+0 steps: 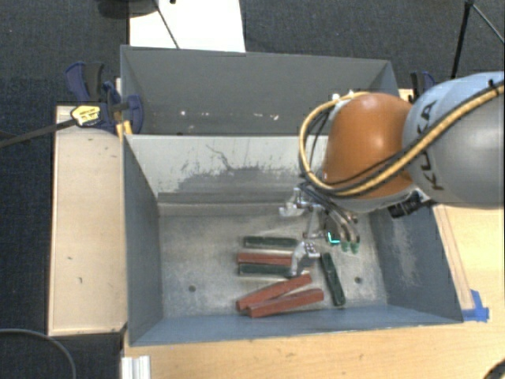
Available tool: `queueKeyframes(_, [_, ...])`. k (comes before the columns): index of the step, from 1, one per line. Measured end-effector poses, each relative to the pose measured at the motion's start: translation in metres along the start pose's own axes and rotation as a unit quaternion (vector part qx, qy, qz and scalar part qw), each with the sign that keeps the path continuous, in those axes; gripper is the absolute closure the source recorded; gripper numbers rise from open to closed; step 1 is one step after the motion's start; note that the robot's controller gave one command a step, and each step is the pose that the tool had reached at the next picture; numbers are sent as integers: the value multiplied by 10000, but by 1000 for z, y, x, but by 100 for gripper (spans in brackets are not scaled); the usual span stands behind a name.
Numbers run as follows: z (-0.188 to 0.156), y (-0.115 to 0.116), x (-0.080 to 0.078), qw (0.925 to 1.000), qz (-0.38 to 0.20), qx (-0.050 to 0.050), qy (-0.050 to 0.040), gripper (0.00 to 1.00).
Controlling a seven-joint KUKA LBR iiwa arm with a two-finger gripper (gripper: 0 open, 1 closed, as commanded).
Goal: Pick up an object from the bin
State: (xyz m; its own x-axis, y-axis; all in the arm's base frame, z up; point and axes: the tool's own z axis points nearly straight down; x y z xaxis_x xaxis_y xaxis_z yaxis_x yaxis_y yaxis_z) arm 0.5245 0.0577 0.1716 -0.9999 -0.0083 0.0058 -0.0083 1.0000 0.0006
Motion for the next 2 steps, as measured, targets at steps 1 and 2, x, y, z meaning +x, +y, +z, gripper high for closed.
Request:
queueKeyframes(1, [-4,0,-2,10000,8,-2,-40,0])
queueKeyframes(2, [92,28,-5,9995,-280,-5,-140,100])
